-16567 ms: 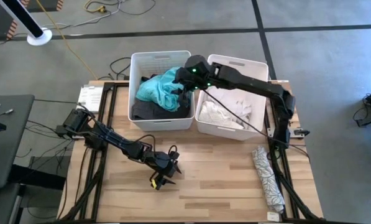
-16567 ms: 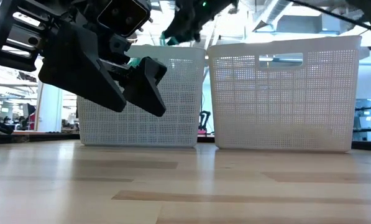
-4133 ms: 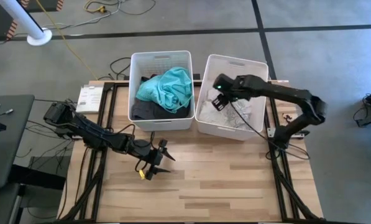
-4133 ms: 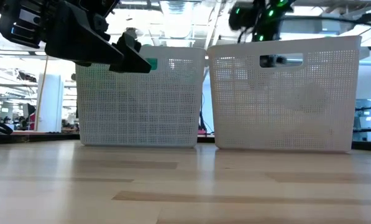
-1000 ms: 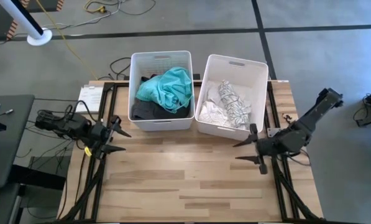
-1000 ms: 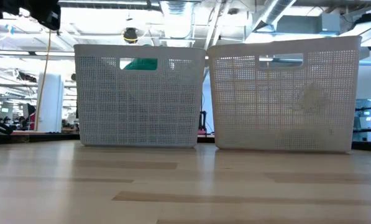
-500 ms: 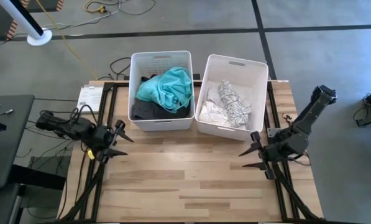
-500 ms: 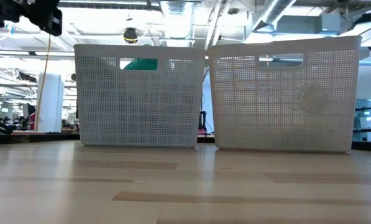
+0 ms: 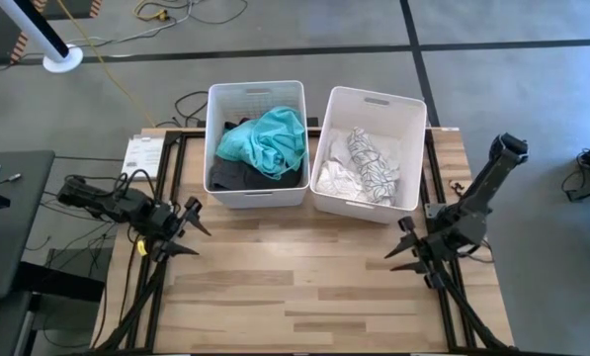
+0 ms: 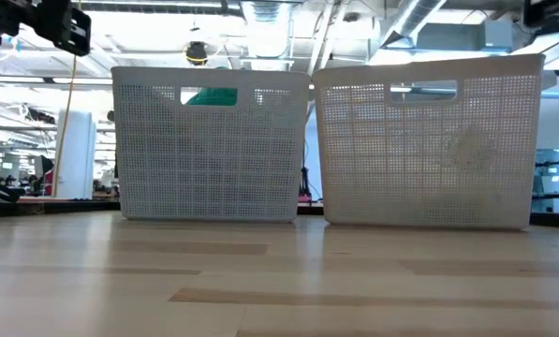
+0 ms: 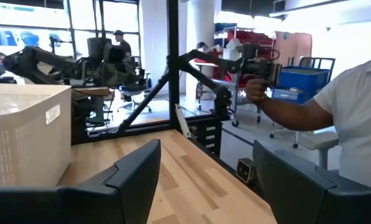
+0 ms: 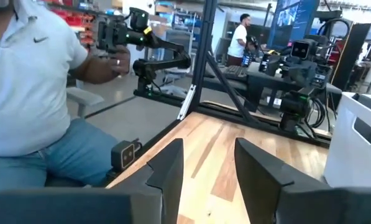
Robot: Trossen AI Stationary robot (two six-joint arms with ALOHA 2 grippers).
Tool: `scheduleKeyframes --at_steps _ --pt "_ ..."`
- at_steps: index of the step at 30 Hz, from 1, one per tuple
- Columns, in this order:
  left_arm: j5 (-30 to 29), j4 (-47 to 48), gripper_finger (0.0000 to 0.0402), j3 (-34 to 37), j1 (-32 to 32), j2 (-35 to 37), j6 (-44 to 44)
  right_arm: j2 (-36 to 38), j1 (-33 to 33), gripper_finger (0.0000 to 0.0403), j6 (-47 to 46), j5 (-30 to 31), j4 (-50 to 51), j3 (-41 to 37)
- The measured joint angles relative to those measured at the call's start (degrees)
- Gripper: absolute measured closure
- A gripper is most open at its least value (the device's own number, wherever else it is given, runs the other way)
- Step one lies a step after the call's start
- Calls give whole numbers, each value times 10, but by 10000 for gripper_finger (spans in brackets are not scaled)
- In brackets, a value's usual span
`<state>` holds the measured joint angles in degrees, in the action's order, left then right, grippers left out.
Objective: Sort clothes
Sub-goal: Return to Home Position
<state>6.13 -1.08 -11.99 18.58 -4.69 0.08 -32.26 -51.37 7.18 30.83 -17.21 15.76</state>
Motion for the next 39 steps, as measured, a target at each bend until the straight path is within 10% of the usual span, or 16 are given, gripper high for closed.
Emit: scheduleKeyframes --at_steps 18,39 --pt "-9 -105 152 98 2 0 -34 47 1 266 -1 -1 -166 -151" --pt "-35 -87 152 104 1 0 -21 49 57 270 -37 5 -118 -154"
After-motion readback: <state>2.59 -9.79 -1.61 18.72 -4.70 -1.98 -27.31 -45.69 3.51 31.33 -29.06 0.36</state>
